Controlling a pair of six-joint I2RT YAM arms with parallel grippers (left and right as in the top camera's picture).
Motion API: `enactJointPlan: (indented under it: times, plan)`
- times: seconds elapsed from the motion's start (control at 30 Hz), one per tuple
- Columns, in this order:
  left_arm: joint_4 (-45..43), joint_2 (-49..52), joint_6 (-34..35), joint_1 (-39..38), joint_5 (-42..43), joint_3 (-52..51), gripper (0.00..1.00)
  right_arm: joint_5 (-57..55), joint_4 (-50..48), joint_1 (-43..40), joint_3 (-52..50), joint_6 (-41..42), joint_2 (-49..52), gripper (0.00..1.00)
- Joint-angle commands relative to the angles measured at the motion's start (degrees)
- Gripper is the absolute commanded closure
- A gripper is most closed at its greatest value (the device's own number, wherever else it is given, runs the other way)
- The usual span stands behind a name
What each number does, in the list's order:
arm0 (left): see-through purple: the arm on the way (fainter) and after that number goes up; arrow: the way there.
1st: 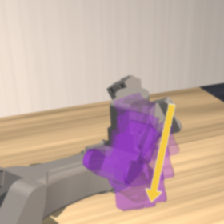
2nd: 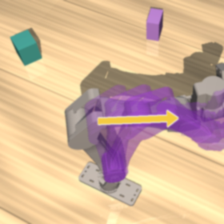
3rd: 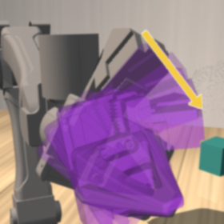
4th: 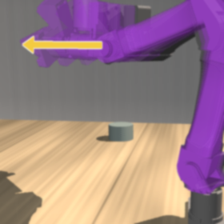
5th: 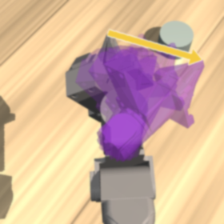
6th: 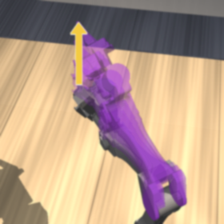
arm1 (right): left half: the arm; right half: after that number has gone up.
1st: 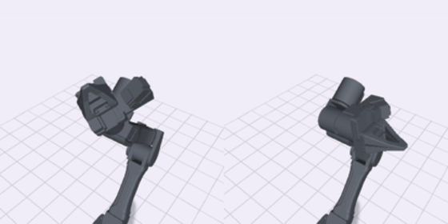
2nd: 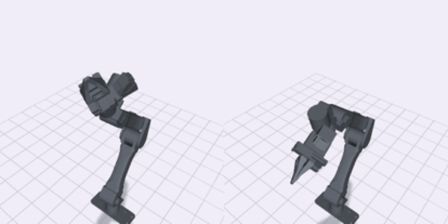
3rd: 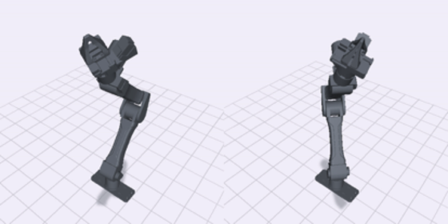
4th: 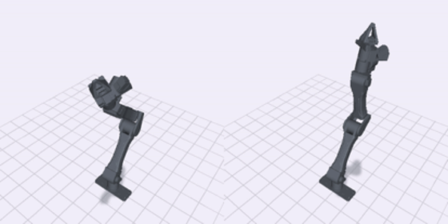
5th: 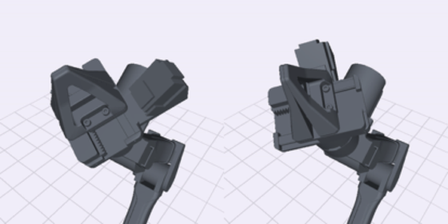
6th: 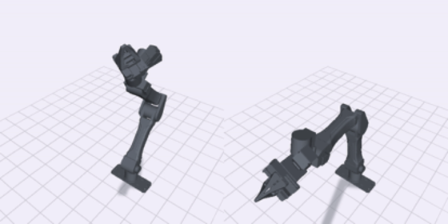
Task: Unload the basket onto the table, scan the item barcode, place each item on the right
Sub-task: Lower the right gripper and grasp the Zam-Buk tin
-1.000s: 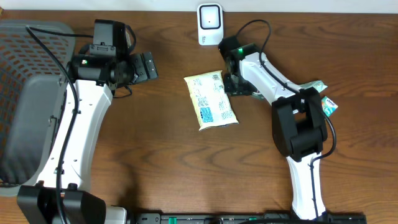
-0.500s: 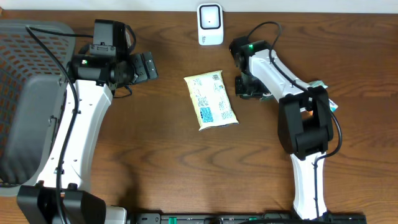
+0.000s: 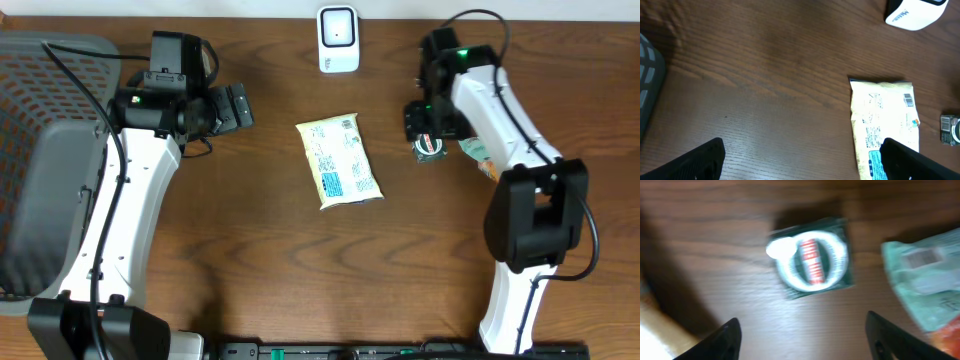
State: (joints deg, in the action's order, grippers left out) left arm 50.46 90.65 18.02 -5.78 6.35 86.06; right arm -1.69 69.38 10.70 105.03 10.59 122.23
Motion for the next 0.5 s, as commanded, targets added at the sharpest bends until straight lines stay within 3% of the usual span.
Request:
enactJointPlan:
  times: [0.0,0.13,0.33,0.47]
  plan:
    - [0.1,0.4,-0.2,0.0,0.5,0.4,0.02,0.3,-0.7,-1.9,-1.9,-2.8,0.7,0.24]
    - [0.1,0.4,-0.1,0.0,0.5,0.4,0.02,2.0,-5.1,-4.0,-6.0,-3.5,0.7,0.20]
    - [0.1,0.4,-0.2,0.0,0.5,0.4,0.02,13.9,-12.8,-7.1,-11.7,-6.6,0.7,0.23]
    - [0.1,0.4,-0.1,0.0,0.5,0.4,0.03,14.8,-14.7,-8.0,-13.4,-7.6,0.7,0.25]
